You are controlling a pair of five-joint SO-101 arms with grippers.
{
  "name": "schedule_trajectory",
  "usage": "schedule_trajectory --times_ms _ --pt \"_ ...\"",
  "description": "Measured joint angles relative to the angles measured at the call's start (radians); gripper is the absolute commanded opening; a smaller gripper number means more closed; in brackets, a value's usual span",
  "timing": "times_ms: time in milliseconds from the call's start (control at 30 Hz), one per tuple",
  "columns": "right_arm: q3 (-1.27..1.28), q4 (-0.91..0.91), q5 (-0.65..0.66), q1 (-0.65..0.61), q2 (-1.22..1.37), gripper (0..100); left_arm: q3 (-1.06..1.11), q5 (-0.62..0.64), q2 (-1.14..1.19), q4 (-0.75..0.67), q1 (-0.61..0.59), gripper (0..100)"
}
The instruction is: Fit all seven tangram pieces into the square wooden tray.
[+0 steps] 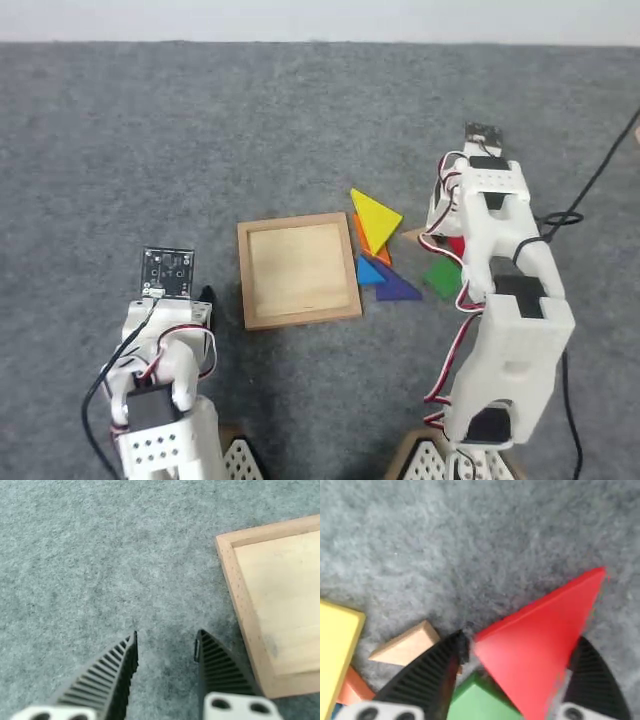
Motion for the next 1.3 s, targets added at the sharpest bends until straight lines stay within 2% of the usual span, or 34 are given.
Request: schedule_trajectory --times_ms 467,833,1067,1300 --pt "-0.021 0.031 0.038 0.002 -0.002 18.8 0.000 0.000 0.000 0.000 0.000 19" --pt "-0.021 0.092 0.075 -0.011 -0.126 18.8 0.000 0.000 0.000 0.000 0.000 19" --pt "-0.021 0.232 0.084 -0.126 -0.269 18.8 0.000 0.000 0.000 0.000 0.000 19" --pt "-0.021 0.301 0.086 -0.365 -0.428 18.8 0.000 0.000 0.000 0.000 0.000 19"
